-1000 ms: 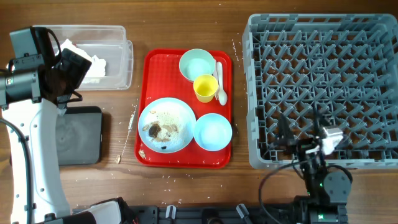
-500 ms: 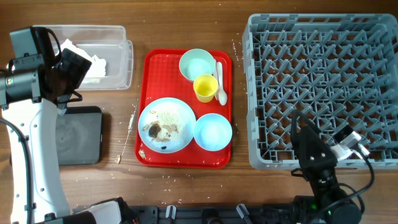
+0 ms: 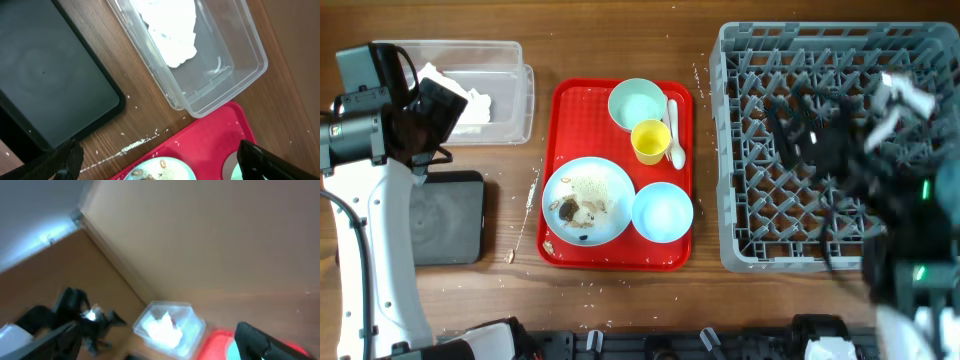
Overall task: Sort waste into correct bins and load items into the dishwasher rack
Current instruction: 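Raise the right gripper and reach over the yellow cup, then lower the right gripper and grasp the yellow cup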
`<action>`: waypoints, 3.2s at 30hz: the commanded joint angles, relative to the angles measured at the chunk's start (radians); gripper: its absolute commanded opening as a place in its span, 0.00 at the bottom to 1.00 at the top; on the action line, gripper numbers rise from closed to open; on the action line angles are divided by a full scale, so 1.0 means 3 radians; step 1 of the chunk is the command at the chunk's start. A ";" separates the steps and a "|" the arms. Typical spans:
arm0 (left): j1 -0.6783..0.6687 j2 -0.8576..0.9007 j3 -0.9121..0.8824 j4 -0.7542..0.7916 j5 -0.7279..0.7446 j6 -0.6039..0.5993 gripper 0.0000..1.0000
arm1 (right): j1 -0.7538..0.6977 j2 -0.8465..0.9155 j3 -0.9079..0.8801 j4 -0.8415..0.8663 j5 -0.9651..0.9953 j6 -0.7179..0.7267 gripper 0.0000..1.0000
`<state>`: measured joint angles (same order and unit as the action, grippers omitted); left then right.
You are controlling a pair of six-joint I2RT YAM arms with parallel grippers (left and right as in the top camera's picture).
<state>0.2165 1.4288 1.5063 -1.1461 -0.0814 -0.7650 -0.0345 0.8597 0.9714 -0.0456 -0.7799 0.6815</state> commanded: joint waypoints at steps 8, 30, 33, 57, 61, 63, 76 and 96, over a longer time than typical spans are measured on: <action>0.0014 0.0025 -0.0003 0.0001 -0.0043 0.0004 1.00 | 0.0724 0.1630 0.1836 -0.1147 0.0267 -0.1508 1.00; 0.0014 0.0025 -0.0004 0.0001 -0.0043 0.0004 1.00 | 0.1975 0.3450 0.4037 -0.3602 0.2134 -0.1940 1.00; 0.0014 0.0025 -0.0003 0.0001 -0.0043 0.0004 1.00 | 0.1975 0.3450 0.3905 -0.3412 0.2143 -0.1928 1.00; 0.0014 0.0025 -0.0004 0.0001 -0.0043 0.0004 1.00 | 0.2552 0.4435 0.3713 -0.4136 0.3143 -0.0872 0.49; 0.0014 0.0025 -0.0003 0.0003 -0.0043 0.0004 1.00 | 0.2555 0.4510 0.3713 -0.4133 0.3136 -0.0866 0.50; 0.0014 0.0025 -0.0003 0.0001 -0.0043 0.0004 1.00 | 0.2547 0.4606 0.3713 -0.4105 0.3146 -0.0868 0.50; 0.0015 0.0025 -0.0003 0.0003 -0.0043 0.0004 1.00 | 0.2546 0.4870 0.3713 -0.4102 0.3133 -0.0871 0.25; 0.0014 0.0025 -0.0003 0.0003 -0.0043 0.0004 1.00 | 0.2539 0.4735 0.3593 -0.4232 0.3132 -0.0879 0.04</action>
<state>0.2165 1.4296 1.5063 -1.1454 -0.0811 -0.7650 0.7341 2.3089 2.0518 -1.3018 0.1577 0.4187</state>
